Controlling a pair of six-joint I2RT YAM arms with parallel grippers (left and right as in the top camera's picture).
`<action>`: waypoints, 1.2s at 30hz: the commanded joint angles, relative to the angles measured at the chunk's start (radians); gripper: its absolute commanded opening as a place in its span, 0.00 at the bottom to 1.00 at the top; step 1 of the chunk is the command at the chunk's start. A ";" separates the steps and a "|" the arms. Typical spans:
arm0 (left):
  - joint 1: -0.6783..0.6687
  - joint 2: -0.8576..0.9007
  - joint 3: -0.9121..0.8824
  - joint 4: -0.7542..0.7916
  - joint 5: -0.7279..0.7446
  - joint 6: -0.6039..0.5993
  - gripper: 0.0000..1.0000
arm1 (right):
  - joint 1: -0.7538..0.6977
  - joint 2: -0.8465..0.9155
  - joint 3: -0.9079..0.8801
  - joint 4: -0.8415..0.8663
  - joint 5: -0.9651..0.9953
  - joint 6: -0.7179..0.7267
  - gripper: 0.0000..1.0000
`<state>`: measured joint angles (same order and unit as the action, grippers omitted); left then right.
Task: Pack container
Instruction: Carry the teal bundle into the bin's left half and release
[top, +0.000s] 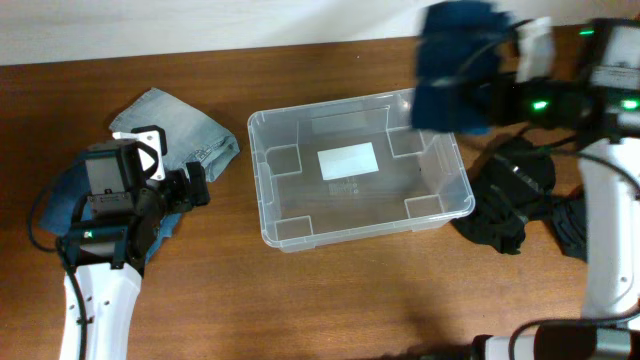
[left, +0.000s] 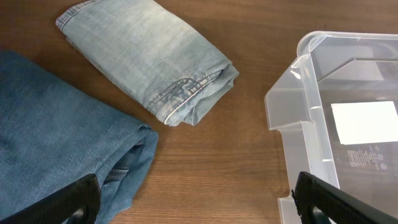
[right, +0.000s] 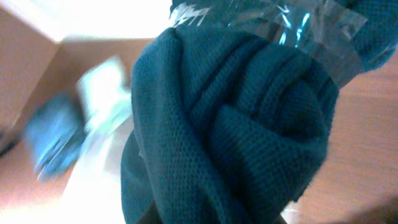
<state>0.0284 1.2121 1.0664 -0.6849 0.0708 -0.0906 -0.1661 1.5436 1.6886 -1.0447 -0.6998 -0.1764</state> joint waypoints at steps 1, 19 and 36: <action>-0.004 -0.002 0.017 0.002 -0.008 0.016 0.99 | 0.145 0.021 -0.002 -0.028 -0.022 -0.077 0.10; -0.003 -0.002 0.017 -0.012 -0.068 0.016 0.99 | 0.575 0.249 -0.262 0.268 0.090 0.212 0.07; 0.027 -0.002 0.017 -0.031 -0.146 0.016 0.99 | 0.612 0.344 -0.272 0.347 0.241 0.441 0.07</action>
<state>0.0513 1.2121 1.0664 -0.7151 -0.0612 -0.0902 0.4267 1.8801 1.4097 -0.7094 -0.4507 0.2306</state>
